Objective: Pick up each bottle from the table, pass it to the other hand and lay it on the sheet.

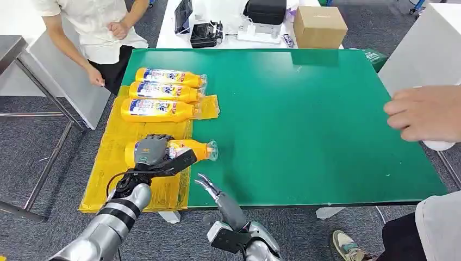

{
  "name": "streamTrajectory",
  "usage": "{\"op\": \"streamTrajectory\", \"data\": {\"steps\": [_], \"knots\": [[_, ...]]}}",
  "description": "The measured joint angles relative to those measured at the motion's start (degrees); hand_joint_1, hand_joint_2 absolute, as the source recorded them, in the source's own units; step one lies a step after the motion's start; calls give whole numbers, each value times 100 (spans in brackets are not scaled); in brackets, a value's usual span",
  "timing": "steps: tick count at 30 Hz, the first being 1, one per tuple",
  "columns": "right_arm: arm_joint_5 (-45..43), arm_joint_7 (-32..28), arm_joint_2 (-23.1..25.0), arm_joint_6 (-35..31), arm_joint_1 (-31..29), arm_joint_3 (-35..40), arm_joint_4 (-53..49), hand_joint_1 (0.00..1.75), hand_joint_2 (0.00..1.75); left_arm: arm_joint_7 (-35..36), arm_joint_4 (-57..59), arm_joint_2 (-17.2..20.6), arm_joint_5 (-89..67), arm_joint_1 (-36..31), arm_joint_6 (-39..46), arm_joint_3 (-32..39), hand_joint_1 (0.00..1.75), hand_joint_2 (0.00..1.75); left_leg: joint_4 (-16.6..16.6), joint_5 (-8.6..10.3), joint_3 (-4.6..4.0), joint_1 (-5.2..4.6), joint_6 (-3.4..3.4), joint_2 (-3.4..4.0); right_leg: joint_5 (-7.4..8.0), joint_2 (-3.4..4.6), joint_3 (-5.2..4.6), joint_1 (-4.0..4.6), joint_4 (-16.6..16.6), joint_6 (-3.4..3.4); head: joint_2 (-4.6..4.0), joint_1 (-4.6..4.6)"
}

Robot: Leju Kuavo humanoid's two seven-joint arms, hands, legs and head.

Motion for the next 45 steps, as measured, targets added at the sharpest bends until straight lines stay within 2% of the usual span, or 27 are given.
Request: {"op": "streamTrajectory", "data": {"steps": [7,8,9,10,18,20,21,22,27,32,37,38,43,45], "knots": [[-4,0,13,2,-1,0,-15,0,0,17,383,0,0,-231,-11,-72,175,175,0,0,0,0,0,-3,0,0,1,0,0,0,0,0],[-20,0,15,18,-1,0,-20,0,0,17,431,0,13,-265,-105,-81,162,175,0,0,0,0,0,-3,0,0,1,0,0,0,0,0],[-35,0,13,37,0,0,-28,0,0,17,486,-2,44,-308,-210,-81,9,175,0,0,0,0,0,-6,0,-1,2,0,0,0,0,0],[-70,-2,17,66,-1,2,-39,0,0,0,616,-4,113,-400,-436,-83,0,175,0,0,2,0,0,-10,0,-3,6,0,0,0,0,0],[-457,-7,44,4,-6,142,-46,0,0,-444,1402,-35,658,-959,-1618,66,0,175,-1,1,28,-1,-1,-17,-1,-9,34,-1,1,-1,0,-2],[-488,-7,44,-13,-5,149,-46,0,0,-512,1413,-35,673,-978,-1675,66,0,175,-1,1,28,0,-1,-19,-1,-10,35,-1,1,-1,0,-4],[-649,-7,15,-136,-12,225,-46,0,0,-1081,1465,-28,1035,-1018,-2009,120,0,175,-1,2,31,-1,-1,-38,-5,-22,46,-1,1,-1,0,-2],[-723,-7,0,-203,-15,260,-46,0,0,-1319,1463,-28,1230,-1002,-2111,172,0,175,-1,2,31,-1,-1,-46,-5,-25,47,-1,1,-1,0,0],[-1019,-9,-101,-516,-33,453,-46,0,0,-1956,1073,-11,2465,-640,-2707,413,0,175,-1,1,31,-1,-1,-45,-5,-25,48,-1,1,-1,0,0],[-1102,-9,-181,-618,-37,573,-48,0,0,-2045,598,41,3058,-320,-2914,636,0,175,-1,2,31,0,-1,-44,-5,-25,45,0,1,-1,0,0],[-1180,-11,-238,-760,-37,651,-50,0,0,-2055,-38,55,4601,123,-3302,935,0,175,-1,1,25,0,-1,-27,-5,-22,35,1,1,-1,0,0],[-1191,-11,-251,-778,-36,660,-61,0,175,-2059,-204,70,4858,246,-3373,964,0,175,-1,1,24,0,-1,-26,-5,-22,34,1,2,-1,0,0],[-1393,-13,-337,-953,64,689,-243,0,175,-2066,-1616,37,6796,1042,-2962,1307,0,175,-1,0,6,-1,-2,-24,-5,-19,11,-1,1,-1,0,0],[-2126,-15,-387,-440,234,697,-698,0,175,-1934,-2180,-15,7645,1369,-3021,1419,0,175,-1,0,-3,-1,-1,-26,-5,-20,4,-1,1,-1,0,0]]}}
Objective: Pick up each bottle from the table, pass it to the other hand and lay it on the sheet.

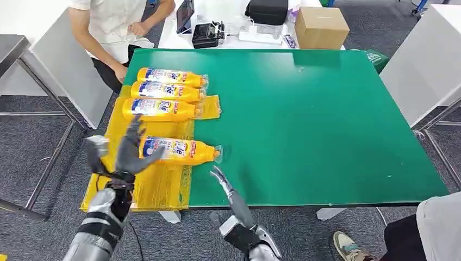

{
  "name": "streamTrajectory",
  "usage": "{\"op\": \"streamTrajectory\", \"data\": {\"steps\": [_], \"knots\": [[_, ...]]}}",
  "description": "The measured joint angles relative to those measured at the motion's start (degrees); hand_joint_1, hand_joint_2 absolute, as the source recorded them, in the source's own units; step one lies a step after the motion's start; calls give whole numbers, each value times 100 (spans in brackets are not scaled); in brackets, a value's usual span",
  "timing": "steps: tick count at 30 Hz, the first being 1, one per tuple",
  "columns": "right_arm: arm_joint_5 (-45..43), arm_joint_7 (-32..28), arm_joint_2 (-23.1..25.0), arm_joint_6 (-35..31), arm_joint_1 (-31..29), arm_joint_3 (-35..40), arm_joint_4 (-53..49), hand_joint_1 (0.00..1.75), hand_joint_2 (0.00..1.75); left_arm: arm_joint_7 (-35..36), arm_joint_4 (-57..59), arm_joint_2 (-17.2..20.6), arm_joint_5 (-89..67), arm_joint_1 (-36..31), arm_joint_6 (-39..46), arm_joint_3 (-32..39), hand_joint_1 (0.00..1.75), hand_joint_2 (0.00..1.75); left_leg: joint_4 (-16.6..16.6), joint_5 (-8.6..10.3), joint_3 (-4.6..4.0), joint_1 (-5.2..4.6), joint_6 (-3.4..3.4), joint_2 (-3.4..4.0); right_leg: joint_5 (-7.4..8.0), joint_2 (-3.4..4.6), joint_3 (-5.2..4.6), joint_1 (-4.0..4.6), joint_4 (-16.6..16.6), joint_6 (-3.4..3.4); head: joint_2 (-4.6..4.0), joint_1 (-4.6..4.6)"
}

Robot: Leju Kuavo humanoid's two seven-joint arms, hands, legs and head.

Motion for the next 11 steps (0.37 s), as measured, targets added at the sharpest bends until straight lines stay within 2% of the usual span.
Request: {"op": "streamTrajectory", "data": {"steps": [1,2,4,8,9,10,11], "knots": [[-405,0,-4,357,127,-47,-340,0,175,11,-326,-24,301,209,-28,4,0,175,0,-2,-2,0,-1,1,0,0,-1,0,0,0,0,0],[-677,-7,24,668,287,-164,-691,0,0,-2,-658,-53,482,474,-30,4,0,175,0,-6,-2,0,-5,4,-2,1,-3,0,0,-1,0,0],[-669,-15,101,774,515,-482,-1167,0,0,-68,-1208,-126,521,948,66,-57,0,175,0,-12,-4,-1,-8,6,-3,3,-9,-1,-2,-1,0,-4],[-630,-15,147,354,726,-958,-1820,0,0,-223,-1914,-243,306,1577,438,-260,0,175,0,-16,-6,-1,-5,-1,-18,2,-10,-1,-4,8,0,2],[-628,-15,166,190,778,-1043,-1894,0,0,-232,-2056,-260,199,1707,595,-326,0,0,0,-16,-5,-1,-4,1,-17,2,-9,-1,-4,9,0,0],[-630,-15,212,-90,863,-1162,-1998,0,0,-249,-2249,-282,34,1855,821,-452,0,0,0,-17,-5,-2,-4,1,-16,2,-8,-2,-4,9,0,-2],[-634,-15,238,-249,944,-1253,-2078,0,175,-274,-2384,-295,-68,1987,949,-556,0,0,0,-16,-5,-2,-4,1,-16,2,-8,-2,-5,9,0,0]]}}
